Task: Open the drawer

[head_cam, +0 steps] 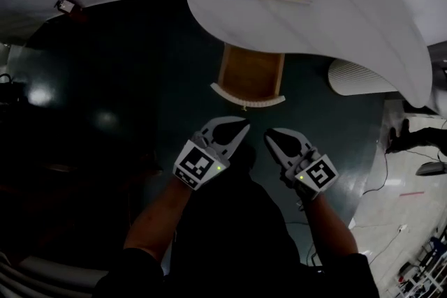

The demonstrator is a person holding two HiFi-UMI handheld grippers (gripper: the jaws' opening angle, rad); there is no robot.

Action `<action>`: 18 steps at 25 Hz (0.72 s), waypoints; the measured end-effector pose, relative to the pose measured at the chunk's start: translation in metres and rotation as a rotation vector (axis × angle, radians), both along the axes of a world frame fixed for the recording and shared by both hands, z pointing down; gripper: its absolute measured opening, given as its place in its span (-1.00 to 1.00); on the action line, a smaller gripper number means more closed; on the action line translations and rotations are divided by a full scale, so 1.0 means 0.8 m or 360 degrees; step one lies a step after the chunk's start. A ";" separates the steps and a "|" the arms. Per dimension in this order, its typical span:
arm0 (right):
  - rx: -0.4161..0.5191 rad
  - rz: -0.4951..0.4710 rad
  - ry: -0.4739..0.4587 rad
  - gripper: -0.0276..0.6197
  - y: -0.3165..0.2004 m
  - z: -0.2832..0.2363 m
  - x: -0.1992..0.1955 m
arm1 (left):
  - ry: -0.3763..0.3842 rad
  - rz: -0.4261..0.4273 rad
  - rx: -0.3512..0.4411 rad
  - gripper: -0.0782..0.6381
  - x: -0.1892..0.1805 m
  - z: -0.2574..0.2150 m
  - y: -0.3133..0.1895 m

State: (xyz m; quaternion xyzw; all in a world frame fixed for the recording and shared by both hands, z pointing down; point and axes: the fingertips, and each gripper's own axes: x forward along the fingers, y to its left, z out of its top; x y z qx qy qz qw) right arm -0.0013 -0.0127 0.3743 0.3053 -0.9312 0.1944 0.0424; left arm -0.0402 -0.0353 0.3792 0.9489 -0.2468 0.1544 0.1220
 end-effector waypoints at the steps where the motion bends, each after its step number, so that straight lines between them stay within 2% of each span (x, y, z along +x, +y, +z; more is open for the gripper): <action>1: 0.0004 0.0013 -0.0009 -0.86 0.005 -0.012 0.003 | -0.0011 -0.0027 0.0010 -0.75 0.000 -0.012 0.001; 8: 0.0048 0.0025 -0.0088 -0.86 0.028 -0.092 0.012 | -0.0017 -0.0163 0.0036 -0.75 -0.002 -0.090 0.010; 12: 0.0129 0.0018 -0.0036 -0.86 0.029 -0.123 0.010 | -0.0008 -0.0174 0.0081 -0.75 -0.002 -0.129 0.023; 18: 0.0195 0.0067 -0.0071 -0.86 0.034 -0.173 0.005 | 0.0009 -0.0180 0.0147 -0.75 -0.021 -0.177 0.040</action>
